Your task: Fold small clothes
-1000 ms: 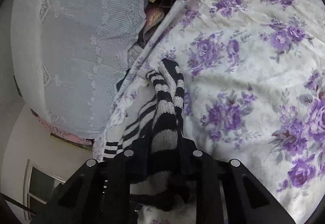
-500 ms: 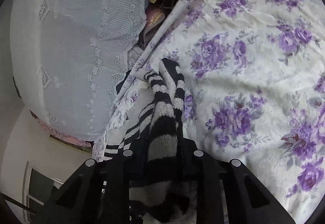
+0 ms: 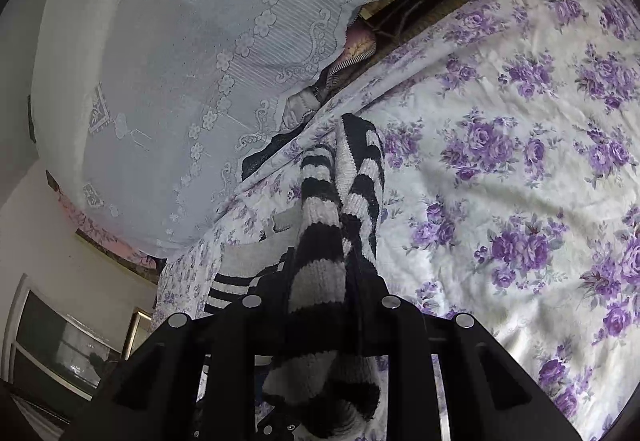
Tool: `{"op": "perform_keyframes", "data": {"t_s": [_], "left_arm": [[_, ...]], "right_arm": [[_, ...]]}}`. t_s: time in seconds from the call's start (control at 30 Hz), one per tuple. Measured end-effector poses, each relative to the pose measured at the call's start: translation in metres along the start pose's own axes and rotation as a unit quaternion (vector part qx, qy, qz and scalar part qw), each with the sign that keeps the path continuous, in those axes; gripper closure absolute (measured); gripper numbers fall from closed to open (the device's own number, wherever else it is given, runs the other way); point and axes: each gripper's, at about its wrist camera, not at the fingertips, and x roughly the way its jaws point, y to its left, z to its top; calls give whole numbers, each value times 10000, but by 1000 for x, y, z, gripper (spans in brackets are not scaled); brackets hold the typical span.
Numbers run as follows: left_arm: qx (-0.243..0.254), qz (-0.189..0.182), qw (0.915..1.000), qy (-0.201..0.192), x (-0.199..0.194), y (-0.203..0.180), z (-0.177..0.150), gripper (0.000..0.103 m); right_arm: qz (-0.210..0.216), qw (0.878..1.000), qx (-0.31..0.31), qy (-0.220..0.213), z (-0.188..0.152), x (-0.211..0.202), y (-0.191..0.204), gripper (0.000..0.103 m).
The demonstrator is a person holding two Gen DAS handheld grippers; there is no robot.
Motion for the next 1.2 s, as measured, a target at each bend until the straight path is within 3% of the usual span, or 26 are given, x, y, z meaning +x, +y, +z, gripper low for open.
{"op": "perform_keyframes", "data": {"t_s": [0.13,0.23,0.3,0.37,0.47,0.97,1.2], "left_arm": [[-116,105,9998,-103,-4,2,4,58],[-160,187,9995,-220,-9,4,6,58],[-370,35,9989,-278,-13,13,8,61],[-560,-205,9978,-299,-18,23,10,73],[-544,-140,9976,-413,-29,29,11,76],[-1150,133,9902,-780,-78,97,-1,77],[-1839,236,9799,-739,-91,150,-21,77]], "right_arm": [[-69,9998,-196,27,0,0,21,80],[-99,9993,-361,55,-2,1,39,80],[-112,9988,-461,74,-2,2,51,80],[-119,9984,-537,103,-3,4,63,80],[-88,9974,-702,139,-6,9,84,80],[14,9873,-1488,552,-37,66,197,80],[80,9787,-1761,1053,-67,115,238,80]]}}
